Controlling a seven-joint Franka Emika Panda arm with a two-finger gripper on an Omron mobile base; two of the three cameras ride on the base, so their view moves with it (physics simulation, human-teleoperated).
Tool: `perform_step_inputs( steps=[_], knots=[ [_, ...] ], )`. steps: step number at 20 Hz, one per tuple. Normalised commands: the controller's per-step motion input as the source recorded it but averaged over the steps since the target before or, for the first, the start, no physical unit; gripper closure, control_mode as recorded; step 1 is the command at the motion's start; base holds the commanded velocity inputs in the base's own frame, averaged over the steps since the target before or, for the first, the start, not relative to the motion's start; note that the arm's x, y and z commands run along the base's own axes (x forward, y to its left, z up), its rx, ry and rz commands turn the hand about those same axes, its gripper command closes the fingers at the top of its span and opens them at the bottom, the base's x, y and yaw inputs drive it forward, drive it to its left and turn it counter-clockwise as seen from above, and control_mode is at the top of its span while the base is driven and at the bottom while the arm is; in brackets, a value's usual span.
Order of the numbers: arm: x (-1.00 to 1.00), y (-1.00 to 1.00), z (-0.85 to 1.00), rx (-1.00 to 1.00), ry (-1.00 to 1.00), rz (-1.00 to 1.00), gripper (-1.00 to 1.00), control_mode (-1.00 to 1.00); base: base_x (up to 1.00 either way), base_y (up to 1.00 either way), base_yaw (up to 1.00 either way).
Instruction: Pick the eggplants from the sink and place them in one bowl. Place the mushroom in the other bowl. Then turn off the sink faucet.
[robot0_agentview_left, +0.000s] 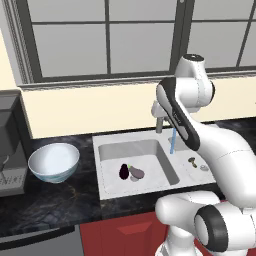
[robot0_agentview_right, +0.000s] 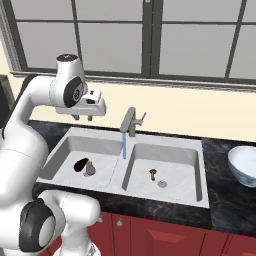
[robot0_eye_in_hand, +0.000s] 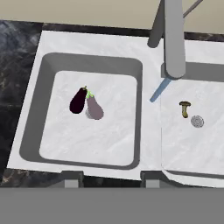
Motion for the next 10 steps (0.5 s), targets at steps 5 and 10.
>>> perform_step_inputs(
  steps=[5, 10],
  knots=[
    [-0.02, 0.23, 0.00, 0.01, -0.01, 0.00, -1.00, -1.00, 0.00, 0.00, 0.00],
    [-0.03, 0.27, -0.12, 0.03, 0.00, 0.00, -1.00, -1.00, 0.00, 0.00, 0.00]
  ],
)
